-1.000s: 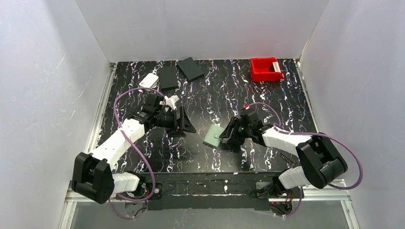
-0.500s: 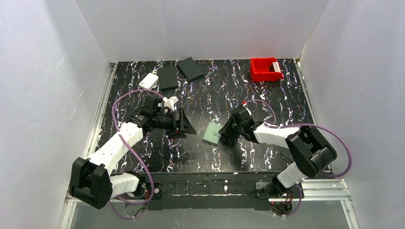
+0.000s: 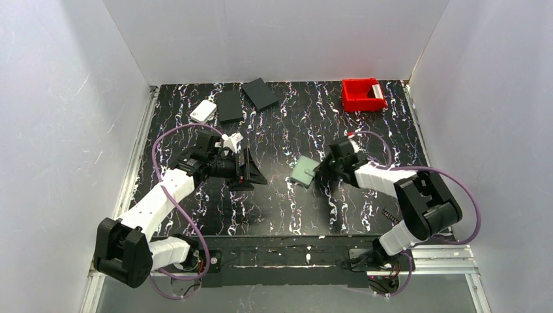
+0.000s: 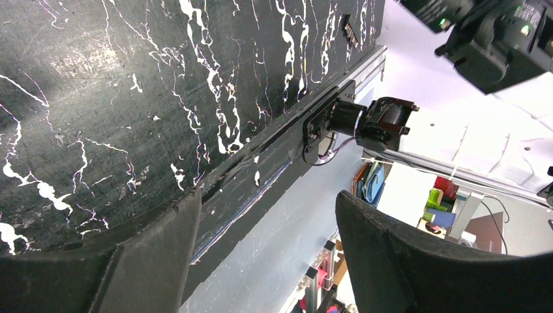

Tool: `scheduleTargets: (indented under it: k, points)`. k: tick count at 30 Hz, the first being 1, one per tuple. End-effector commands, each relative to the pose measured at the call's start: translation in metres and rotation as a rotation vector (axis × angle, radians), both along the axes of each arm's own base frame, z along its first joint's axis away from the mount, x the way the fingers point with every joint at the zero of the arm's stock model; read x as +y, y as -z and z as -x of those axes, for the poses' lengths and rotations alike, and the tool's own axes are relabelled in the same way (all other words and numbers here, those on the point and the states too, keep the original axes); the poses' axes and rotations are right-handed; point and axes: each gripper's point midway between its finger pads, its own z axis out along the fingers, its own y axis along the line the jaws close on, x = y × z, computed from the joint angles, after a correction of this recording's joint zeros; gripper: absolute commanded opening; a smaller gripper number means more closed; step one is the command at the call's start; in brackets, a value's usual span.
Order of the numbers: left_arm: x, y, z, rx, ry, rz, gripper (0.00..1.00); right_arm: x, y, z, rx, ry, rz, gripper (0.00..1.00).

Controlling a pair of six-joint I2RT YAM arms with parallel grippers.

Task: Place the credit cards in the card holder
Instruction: Move the card holder to the center of the board.

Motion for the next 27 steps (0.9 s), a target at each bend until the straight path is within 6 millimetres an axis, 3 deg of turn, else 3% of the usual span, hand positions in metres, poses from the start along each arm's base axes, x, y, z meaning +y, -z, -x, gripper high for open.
scheduleTargets:
  k: [1, 7, 11, 16, 19, 22, 27]
  points:
    - [0.0, -0.009, 0.009, -0.016, 0.024, 0.021, 0.74, -0.098, 0.008, -0.02, 0.036, 0.276, 0.156, 0.01]
    - [0.002, -0.013, 0.012, -0.024, 0.024, 0.021, 0.74, -0.239, 0.009, -0.024, 0.066, 0.746, 0.167, 0.01]
    - [0.003, -0.014, 0.015, -0.028, 0.024, 0.024, 0.74, -0.299, 0.014, -0.016, 0.114, 0.88, 0.176, 0.01]
    - [0.004, -0.013, 0.017, -0.024, 0.026, 0.026, 0.74, -0.327, 0.018, -0.009, 0.137, 0.944, 0.17, 0.01]
    - [0.002, -0.016, 0.017, -0.027, 0.033, 0.034, 0.74, -0.339, 0.005, -0.007, 0.092, 0.984, 0.17, 0.01]
    - [0.002, -0.021, 0.016, -0.038, 0.035, 0.042, 0.74, -0.34, -0.015, -0.011, 0.056, 0.955, 0.189, 0.23]
    - [0.0, -0.036, 0.013, -0.069, 0.04, 0.058, 0.75, -0.341, -0.071, -0.011, -0.039, 0.855, 0.329, 0.62]
